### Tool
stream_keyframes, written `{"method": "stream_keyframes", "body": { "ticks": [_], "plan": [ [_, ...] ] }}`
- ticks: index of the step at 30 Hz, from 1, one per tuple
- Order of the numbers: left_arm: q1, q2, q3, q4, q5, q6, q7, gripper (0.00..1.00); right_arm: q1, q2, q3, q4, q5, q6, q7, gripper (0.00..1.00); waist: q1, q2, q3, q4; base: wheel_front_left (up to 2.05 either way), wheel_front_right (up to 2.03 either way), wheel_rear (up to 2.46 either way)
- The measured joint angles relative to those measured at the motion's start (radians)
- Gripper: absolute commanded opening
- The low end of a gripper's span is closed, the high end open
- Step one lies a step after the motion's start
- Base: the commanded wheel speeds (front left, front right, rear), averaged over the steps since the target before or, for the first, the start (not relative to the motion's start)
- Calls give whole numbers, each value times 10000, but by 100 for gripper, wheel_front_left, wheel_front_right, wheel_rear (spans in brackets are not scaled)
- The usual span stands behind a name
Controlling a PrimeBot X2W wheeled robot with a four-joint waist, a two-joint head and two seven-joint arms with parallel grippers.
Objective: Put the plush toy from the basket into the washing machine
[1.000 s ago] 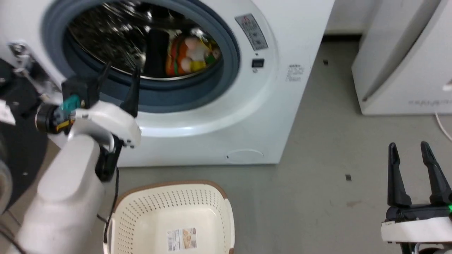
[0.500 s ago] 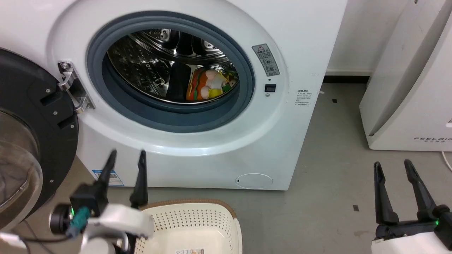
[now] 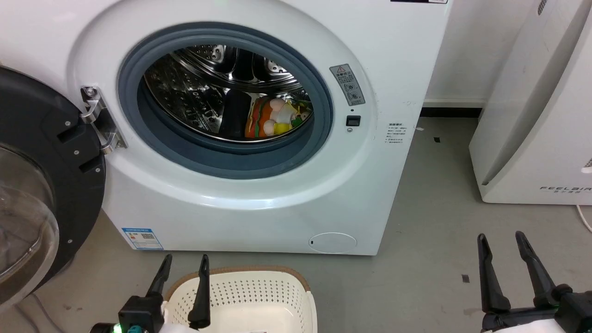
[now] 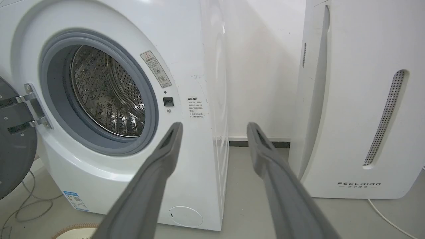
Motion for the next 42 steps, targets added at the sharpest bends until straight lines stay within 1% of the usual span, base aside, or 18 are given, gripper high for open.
{"method": "stream_keyframes", "body": {
  "ticks": [8, 9, 23, 42],
  "plan": [
    [14, -236, 226, 301, 265, -288, 0, 100, -3, 0, 35, 82, -2, 0, 0, 100, 1, 0, 5, -23, 0, 0, 0],
    [13, -265, 244, 299, 267, -314, 6, 0, -3, 0, 35, 82, -4, 0, 2, 0, 0, 0, 3, -23, 0, 0, 0],
    [11, -336, 366, 238, 364, -362, 192, 0, -9, 0, 79, 82, -19, 0, 178, 0, 2, 0, -5, -53, 0, 0, 0],
    [-9, -581, 698, 42, 826, -602, 552, 0, -78, 0, 174, 109, -268, 0, 543, 0, 1, 0, -20, -110, 0, 0, 0]
  ]
}}
